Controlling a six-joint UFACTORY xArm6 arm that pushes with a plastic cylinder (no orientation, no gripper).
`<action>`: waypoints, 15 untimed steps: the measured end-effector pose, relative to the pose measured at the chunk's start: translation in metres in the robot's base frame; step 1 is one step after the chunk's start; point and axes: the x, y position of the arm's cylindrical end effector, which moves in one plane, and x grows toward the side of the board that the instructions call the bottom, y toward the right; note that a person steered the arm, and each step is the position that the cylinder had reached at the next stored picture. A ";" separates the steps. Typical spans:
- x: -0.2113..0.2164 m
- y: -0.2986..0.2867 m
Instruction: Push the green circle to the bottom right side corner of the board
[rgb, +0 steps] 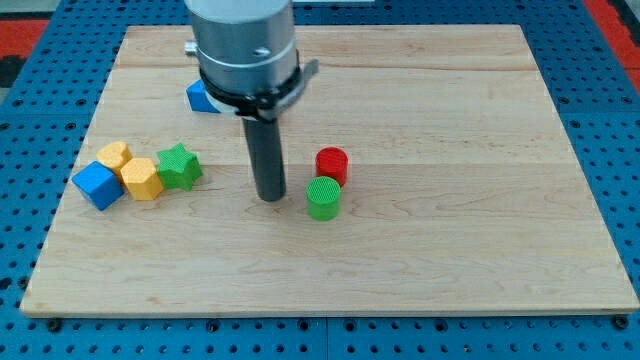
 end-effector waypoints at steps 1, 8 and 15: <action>0.006 0.120; 0.015 0.243; 0.090 0.199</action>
